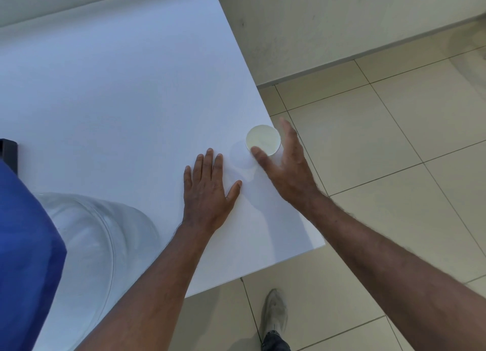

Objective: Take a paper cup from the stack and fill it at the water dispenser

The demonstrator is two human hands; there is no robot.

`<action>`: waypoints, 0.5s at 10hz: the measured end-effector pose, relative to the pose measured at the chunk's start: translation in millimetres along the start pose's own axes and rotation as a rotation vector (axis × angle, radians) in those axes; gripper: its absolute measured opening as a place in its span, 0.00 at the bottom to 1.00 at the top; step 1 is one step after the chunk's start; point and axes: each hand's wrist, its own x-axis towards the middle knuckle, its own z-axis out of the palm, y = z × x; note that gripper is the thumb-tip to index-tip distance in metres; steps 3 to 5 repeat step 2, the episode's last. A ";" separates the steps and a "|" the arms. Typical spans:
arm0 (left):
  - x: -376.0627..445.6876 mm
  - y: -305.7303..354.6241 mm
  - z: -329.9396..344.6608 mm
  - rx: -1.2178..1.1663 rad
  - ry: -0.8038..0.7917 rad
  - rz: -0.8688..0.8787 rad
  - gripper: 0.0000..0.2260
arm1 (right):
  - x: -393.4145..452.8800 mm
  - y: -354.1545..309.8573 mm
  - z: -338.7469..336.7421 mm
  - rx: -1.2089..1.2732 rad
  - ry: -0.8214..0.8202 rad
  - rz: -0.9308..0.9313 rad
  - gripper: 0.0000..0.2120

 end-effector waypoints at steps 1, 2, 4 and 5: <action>-1.9 3.3 -5.3 0.000 0.055 0.030 0.36 | -6.8 4.2 -7.4 -0.132 0.052 -0.065 0.37; -1.6 9.6 -13.7 0.027 0.127 0.085 0.35 | -11.2 19.6 -14.7 -0.348 0.137 -0.166 0.34; -1.6 9.6 -13.7 0.027 0.127 0.085 0.35 | -11.2 19.6 -14.7 -0.348 0.137 -0.166 0.34; -1.6 9.6 -13.7 0.027 0.127 0.085 0.35 | -11.2 19.6 -14.7 -0.348 0.137 -0.166 0.34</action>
